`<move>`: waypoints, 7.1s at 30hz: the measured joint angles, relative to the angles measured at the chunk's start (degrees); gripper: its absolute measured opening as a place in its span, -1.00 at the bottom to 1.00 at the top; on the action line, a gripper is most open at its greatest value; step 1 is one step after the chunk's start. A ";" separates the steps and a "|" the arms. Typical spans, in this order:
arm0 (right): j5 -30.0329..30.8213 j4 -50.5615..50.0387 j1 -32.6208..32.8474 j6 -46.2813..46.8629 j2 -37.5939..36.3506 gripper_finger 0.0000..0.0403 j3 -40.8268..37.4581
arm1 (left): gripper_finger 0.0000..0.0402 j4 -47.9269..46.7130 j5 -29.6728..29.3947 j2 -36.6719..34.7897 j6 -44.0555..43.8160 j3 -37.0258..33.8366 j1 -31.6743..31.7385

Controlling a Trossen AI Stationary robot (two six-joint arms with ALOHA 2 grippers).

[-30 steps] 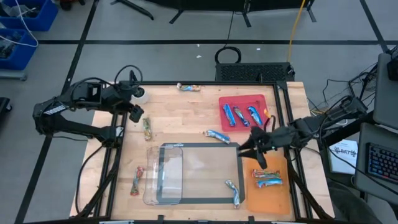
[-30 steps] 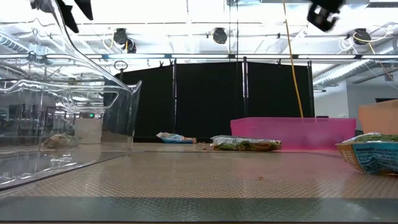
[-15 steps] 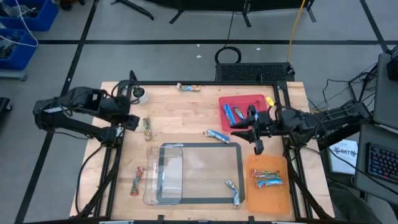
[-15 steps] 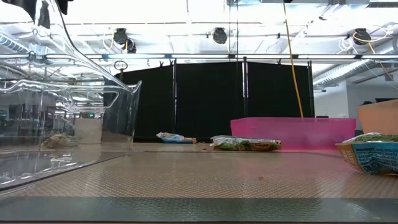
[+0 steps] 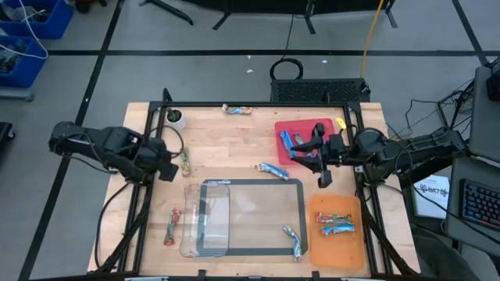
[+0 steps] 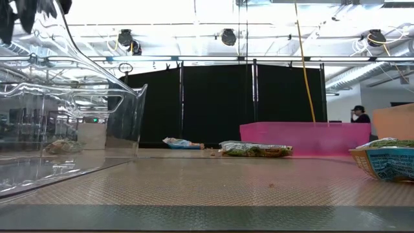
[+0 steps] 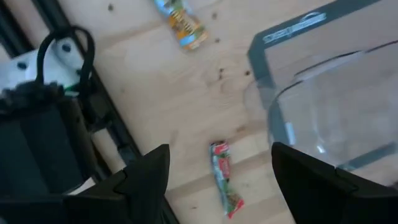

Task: Pick and place Granola Bars by type
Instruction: Put the red granola bar into the orange bin

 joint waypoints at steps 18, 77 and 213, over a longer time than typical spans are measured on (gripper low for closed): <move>-1.43 -3.65 -0.94 1.47 0.07 -0.20 0.00 | 0.41 10.98 -2.39 0.02 -21.05 -9.28 -17.81; -1.54 -4.21 -2.40 5.29 0.13 -0.18 0.00 | 0.31 42.30 -2.27 24.74 -53.53 -19.71 -45.45; -2.14 -11.05 -7.07 0.80 7.48 -0.16 16.97 | -1.00 30.76 -19.24 4.92 40.80 9.79 5.71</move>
